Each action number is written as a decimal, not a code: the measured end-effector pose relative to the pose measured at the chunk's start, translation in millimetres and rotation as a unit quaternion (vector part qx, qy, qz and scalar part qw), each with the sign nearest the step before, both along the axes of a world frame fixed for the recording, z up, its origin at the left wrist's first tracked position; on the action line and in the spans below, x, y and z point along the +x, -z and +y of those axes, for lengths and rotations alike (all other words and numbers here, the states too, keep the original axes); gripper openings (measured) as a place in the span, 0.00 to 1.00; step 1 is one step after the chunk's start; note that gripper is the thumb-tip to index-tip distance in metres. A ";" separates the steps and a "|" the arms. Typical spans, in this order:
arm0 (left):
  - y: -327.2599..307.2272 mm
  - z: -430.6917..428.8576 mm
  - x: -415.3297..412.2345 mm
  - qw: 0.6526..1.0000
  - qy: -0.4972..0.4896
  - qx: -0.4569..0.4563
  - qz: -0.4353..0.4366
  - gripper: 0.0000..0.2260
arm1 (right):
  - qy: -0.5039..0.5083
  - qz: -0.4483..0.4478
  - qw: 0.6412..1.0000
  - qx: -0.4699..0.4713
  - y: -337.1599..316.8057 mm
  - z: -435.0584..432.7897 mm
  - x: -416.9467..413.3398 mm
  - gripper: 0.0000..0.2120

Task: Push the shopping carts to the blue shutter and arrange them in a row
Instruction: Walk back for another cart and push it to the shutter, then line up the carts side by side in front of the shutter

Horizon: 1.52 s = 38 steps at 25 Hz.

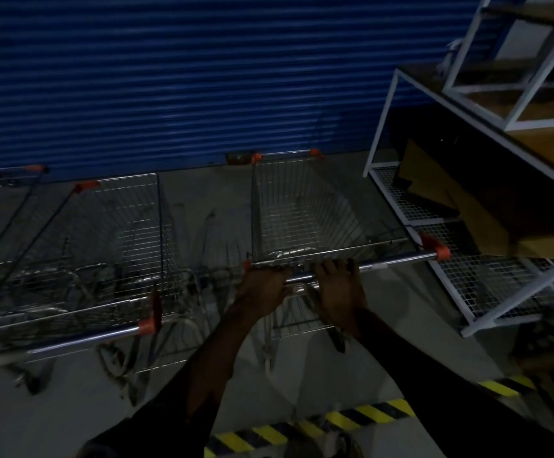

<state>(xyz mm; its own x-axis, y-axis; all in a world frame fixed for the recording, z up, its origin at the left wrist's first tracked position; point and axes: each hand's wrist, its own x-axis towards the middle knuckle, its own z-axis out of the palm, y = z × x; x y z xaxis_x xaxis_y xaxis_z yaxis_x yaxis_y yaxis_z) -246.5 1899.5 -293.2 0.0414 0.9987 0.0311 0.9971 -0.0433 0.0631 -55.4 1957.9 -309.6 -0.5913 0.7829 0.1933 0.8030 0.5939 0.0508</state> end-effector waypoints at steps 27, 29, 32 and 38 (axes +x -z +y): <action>-1.8 -97.3 -42.0 0.953 -0.027 0.137 -0.268 0.26 | -0.124 0.133 0.982 -0.051 -7.5 -61.3 -38.1 0.37; -6.5 -111.0 -63.1 0.955 -0.047 0.156 -0.248 0.25 | -0.152 0.145 0.976 -0.057 -10.5 -75.8 -57.7 0.35; -19.5 -145.5 -98.4 0.956 -0.088 0.217 -0.176 0.20 | -0.182 0.163 0.968 -0.061 -13.4 -105.2 -99.0 0.34; -21.1 -227.6 -210.9 0.949 -0.137 0.248 -0.138 0.13 | -0.242 0.172 0.954 -0.037 -9.9 -178.8 -205.7 0.34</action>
